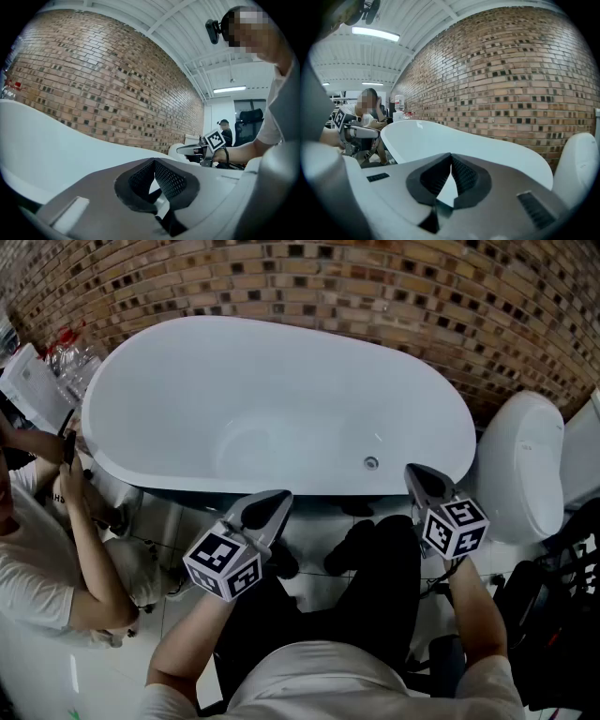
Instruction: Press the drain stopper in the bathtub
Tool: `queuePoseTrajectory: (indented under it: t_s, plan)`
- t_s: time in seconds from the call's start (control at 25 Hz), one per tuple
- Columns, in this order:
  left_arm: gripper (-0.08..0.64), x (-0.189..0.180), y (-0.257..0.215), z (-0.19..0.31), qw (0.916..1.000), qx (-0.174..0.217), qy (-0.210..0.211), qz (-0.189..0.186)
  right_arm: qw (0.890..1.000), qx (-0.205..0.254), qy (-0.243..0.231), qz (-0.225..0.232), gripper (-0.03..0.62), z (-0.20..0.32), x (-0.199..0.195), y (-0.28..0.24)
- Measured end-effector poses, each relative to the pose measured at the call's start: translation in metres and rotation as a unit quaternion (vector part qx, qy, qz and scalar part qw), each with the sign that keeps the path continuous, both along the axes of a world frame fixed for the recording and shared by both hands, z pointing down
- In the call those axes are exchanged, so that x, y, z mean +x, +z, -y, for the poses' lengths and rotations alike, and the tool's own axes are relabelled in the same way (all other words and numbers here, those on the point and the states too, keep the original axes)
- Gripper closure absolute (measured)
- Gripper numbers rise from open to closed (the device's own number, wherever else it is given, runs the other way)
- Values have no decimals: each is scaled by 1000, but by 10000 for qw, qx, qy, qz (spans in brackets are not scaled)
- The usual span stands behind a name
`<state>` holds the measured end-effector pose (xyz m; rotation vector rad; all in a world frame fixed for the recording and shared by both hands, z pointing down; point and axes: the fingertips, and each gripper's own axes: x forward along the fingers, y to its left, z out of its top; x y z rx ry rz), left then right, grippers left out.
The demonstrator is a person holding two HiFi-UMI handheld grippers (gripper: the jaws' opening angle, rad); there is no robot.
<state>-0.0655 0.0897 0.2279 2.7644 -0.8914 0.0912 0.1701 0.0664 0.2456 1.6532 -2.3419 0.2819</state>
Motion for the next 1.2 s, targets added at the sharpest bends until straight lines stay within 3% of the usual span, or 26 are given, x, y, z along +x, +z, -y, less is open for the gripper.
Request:
queuePoseTrajectory:
  t_s: [0.28, 0.64, 0.92, 1.2]
  plan:
    - [557, 8, -39, 40, 9995, 289, 24, -97, 9991, 192, -348, -174, 577, 50, -12, -46]
    - [557, 32, -62, 77, 9992, 405, 66, -12, 9990, 86, -418, -107, 577, 105, -11, -67]
    - [557, 53, -52, 100, 9987, 371, 278, 202, 9980, -141, -516, -348, 577, 144, -14, -50]
    - [557, 64, -35, 125, 9990, 275, 287, 219, 9978, -324, -493, -309, 577, 171, -12, -31]
